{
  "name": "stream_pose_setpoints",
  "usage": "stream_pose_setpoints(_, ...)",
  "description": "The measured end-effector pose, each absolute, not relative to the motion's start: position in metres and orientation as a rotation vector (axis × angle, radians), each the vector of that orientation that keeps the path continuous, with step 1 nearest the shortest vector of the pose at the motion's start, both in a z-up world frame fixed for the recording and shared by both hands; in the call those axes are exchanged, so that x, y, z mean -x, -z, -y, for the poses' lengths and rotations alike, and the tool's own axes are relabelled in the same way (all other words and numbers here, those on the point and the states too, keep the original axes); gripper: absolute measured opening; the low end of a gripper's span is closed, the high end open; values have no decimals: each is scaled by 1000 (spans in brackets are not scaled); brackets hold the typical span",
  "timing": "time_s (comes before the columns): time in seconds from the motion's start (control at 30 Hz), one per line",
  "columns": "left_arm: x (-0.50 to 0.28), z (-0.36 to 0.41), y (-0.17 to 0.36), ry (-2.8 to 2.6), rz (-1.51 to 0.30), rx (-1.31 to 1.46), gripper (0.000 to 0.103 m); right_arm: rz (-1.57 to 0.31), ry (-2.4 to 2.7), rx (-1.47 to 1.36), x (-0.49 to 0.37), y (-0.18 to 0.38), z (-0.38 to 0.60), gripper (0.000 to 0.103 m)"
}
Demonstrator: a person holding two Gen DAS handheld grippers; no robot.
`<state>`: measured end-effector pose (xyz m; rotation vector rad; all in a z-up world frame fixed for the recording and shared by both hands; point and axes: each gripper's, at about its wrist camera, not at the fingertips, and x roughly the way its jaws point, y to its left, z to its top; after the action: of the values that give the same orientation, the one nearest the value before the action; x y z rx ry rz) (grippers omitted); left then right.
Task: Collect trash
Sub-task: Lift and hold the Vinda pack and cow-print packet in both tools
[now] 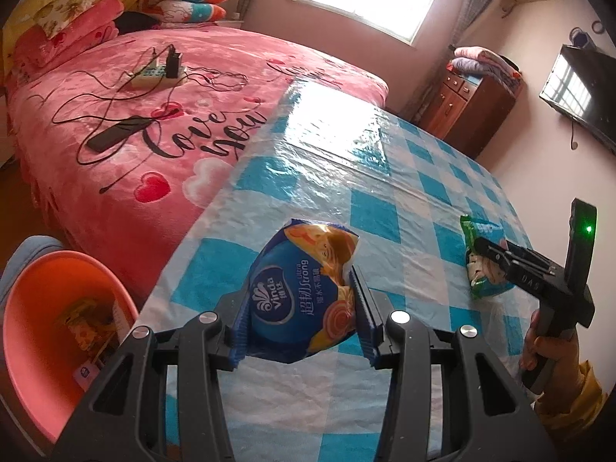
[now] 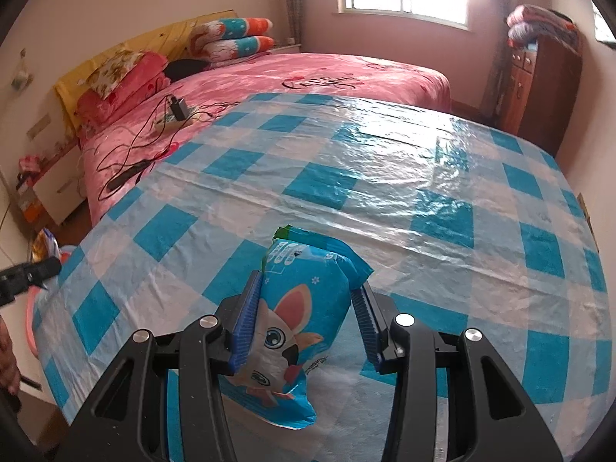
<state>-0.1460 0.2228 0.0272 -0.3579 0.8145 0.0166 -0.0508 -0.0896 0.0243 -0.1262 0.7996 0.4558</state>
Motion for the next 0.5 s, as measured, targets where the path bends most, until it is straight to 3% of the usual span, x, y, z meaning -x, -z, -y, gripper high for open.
stream_pose_setpoints(0.5, 151, -246, -38, -76, -807, 372, 47, -815, -510, 91, 46, -26, 83, 47)
